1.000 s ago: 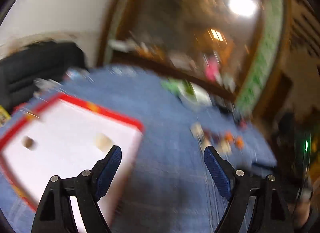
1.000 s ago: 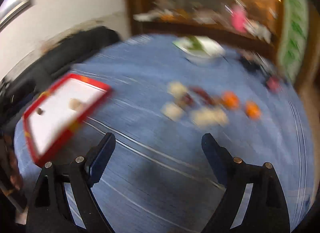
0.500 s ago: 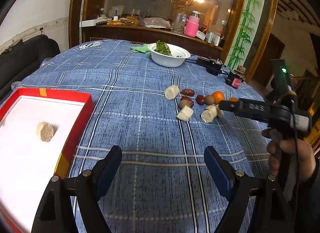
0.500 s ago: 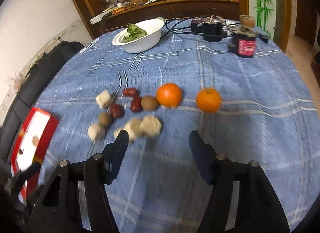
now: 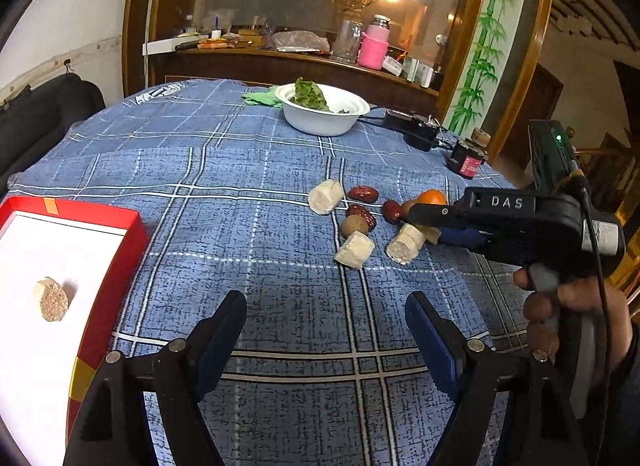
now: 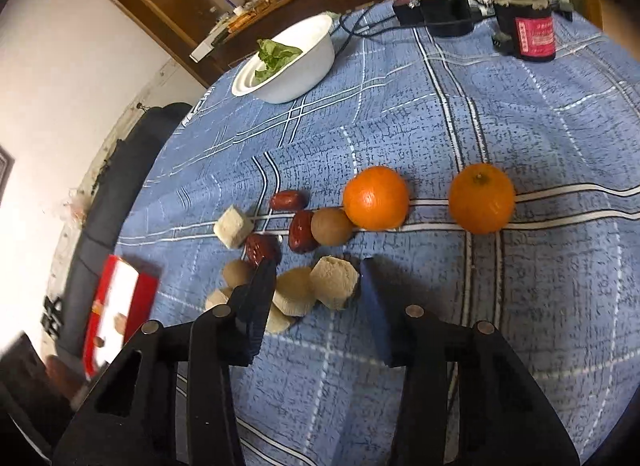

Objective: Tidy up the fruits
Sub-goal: 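Move both open tools back to the snack row, then grasp another beige chunk with the right tool while the left tool grasps a beige cube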

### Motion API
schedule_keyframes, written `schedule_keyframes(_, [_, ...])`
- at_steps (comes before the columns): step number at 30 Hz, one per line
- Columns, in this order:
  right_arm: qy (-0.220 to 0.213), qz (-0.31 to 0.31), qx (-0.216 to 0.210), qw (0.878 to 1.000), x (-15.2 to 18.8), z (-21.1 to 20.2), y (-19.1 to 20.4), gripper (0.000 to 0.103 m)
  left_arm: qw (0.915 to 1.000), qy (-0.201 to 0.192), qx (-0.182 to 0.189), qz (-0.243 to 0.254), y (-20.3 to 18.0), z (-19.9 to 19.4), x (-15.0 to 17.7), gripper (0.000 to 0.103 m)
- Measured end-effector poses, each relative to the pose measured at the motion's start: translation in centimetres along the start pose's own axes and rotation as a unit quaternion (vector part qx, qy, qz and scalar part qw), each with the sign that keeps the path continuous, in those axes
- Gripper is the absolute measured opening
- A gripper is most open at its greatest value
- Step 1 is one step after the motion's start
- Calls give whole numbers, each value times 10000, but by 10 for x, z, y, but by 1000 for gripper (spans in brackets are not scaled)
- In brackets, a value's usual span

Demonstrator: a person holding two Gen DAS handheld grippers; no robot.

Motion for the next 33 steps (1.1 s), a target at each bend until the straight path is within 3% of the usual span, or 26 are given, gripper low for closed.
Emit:
schedule_keyframes(5, [138,-168,238,9995,-2,7,8,40,9998,105,44,-170,6,7,1,81])
schedule_keyframes(8, [164,31,-2,9999,3,5,6,35,9998,45,16,-167,7,4,0,81])
schedule_keyframes(11, [39,-22,54,10000,15,-12,3,27,9999,6,-5,-115,4,3,-2,81])
schedule_keyframes(20, [-207,-110,172,9996,43,-57,-11,27,9991,82,-204,355,-24,25,-16,81])
schedule_keyframes(24, [-165,-612,534,9966,33,-50,-2,27,9992,129,-247,295,-23,31,-18,81])
schedule_keyframes(27, [34,-1432,1070,9839,24,-29,12,27,9990,200,-242,326,-24,36,-16,81])
schedule_keyframes(30, [406,-1892,1131,9746,25,-4,21,27,9991,249,-209,267,-23,39,-16,81])
schedule_keyframes(33, [322,-2188,1413,9650,22,7,23,27,9990,311,-160,266,-25,45,-19,81])
Point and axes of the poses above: each gripper's, at about its wrist camera, not at the fingertips, and z roughly the way its jaws point, y to its left, x to its underside, the point moved 3 cm from there along z, roughly the way its jaws point, and after that the axes turned 9 degrees about -x, right-handed, at the moved point
